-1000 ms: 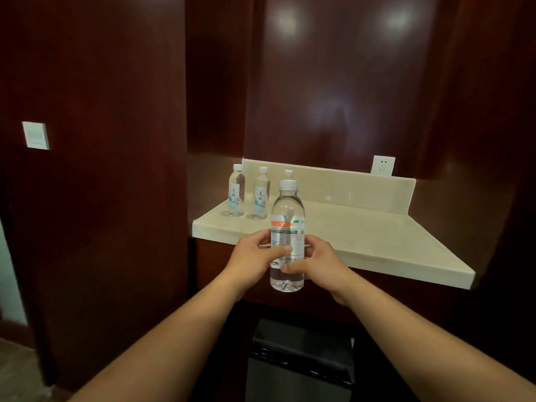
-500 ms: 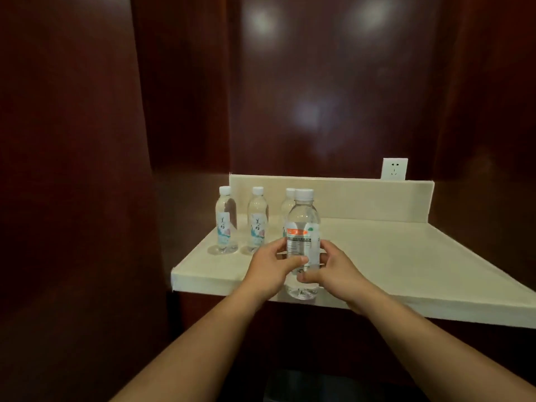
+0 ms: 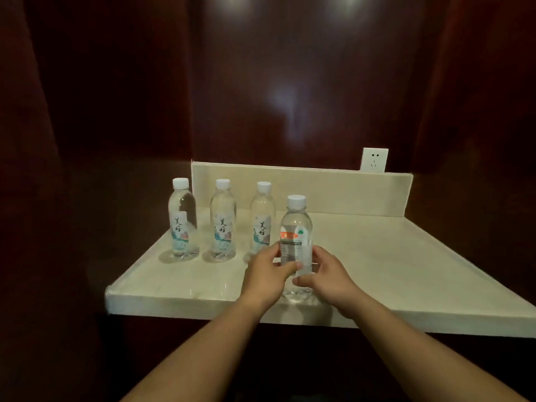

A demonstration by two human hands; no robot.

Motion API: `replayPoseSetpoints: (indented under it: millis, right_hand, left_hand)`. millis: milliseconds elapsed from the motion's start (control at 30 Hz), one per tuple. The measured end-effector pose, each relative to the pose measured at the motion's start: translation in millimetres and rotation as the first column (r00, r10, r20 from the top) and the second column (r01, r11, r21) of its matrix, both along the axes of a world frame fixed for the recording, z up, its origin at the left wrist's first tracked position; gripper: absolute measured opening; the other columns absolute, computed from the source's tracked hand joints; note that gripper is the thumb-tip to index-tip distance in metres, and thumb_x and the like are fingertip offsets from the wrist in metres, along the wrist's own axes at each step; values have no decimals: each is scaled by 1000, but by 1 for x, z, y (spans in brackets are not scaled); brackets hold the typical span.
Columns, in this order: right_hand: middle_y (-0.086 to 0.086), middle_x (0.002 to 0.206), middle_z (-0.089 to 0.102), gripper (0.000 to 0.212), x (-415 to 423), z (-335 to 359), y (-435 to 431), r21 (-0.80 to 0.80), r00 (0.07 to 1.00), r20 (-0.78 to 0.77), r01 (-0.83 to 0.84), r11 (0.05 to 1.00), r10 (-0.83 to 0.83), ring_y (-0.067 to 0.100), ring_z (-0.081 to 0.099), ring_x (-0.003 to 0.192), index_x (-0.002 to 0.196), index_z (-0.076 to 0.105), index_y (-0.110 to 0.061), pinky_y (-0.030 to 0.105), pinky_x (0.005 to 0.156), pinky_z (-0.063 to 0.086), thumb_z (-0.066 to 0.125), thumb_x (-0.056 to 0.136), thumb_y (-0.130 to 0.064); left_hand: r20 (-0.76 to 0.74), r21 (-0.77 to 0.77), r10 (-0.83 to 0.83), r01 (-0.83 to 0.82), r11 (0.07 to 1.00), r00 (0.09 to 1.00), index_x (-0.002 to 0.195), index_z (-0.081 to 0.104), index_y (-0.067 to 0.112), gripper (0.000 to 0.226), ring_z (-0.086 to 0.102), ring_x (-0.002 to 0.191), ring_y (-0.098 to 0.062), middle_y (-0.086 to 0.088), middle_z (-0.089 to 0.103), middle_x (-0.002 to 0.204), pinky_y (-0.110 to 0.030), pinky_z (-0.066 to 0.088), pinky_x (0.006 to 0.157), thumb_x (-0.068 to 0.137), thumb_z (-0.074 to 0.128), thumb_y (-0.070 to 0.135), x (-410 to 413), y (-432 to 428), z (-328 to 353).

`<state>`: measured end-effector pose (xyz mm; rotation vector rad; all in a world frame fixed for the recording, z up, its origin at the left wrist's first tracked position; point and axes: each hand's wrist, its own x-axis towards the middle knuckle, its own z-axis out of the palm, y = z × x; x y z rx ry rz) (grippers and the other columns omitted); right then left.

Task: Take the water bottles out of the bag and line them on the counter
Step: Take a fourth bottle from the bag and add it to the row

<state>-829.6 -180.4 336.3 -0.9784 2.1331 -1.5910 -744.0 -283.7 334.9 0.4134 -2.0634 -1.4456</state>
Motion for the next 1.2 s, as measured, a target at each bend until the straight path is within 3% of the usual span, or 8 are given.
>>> replayPoseSetpoints:
  millis: [167,267,400,567,700,833,1067,1200]
  right_hand:
    - [-4,103,69,56,-29,-4,-7,-13,1000,0,2,1000,-2,9,66,92,107,58,-27,16,70,52,65,71,15]
    - [4,108,70,57,-43,-13,-16,-87,999,47,18,996,-14,13,67,94,109,59,-23,20,73,54,61,71,20]
    - [0,108,71,50,-56,-28,-29,-185,990,138,61,981,-35,13,68,97,115,60,-22,21,76,56,63,79,12]
    - [-4,107,69,43,-74,-37,-48,-184,972,152,208,961,-181,12,65,102,103,58,-29,29,88,52,71,76,2]
    - [3,99,64,45,-77,-44,-58,-180,923,240,348,920,-302,16,67,85,97,48,-20,42,77,59,77,68,-1]
    - [1,100,66,48,-79,-44,-55,-113,927,197,344,932,-318,15,66,89,93,45,-24,36,82,57,71,66,6]
    - [-2,117,58,60,-78,-44,-57,-115,883,242,439,891,-403,19,58,104,134,48,-19,40,98,49,50,78,4]
    - [-1,112,63,40,-76,-43,-59,-98,865,271,462,882,-423,18,62,96,103,63,-24,40,89,54,49,74,0]
  left_hand:
    - [-10,-7,54,-54,999,998,112,67,28,32,65,88,-1,8,70,104,-24,52,83,83,67,14,-30,1,-5]
    - [-25,-30,93,-94,995,995,110,66,33,34,66,93,-6,7,70,103,-35,54,89,81,68,16,-47,-3,-11]
    - [-13,-26,172,-173,985,985,133,52,35,47,56,116,-12,1,57,126,-37,46,102,88,61,23,-70,-6,-25]
    - [82,-50,266,-262,964,961,138,47,24,45,50,119,-10,8,52,129,-20,37,95,96,43,7,-80,-9,-37]
    - [118,-123,284,-270,955,951,137,43,28,51,52,115,-12,8,55,125,-20,36,87,93,39,3,-84,-3,-36]
    - [92,-157,274,-258,953,957,136,47,22,63,43,126,-11,5,47,134,-15,29,95,83,41,-11,-86,-10,-41]
    - [135,-152,214,-193,969,967,141,41,23,72,42,131,-14,3,49,139,-19,32,102,79,37,-14,-87,-12,-45]
    - [138,-257,234,-193,947,962,146,33,19,72,30,133,-12,4,37,144,-24,24,113,81,38,-10,-83,-12,-46]
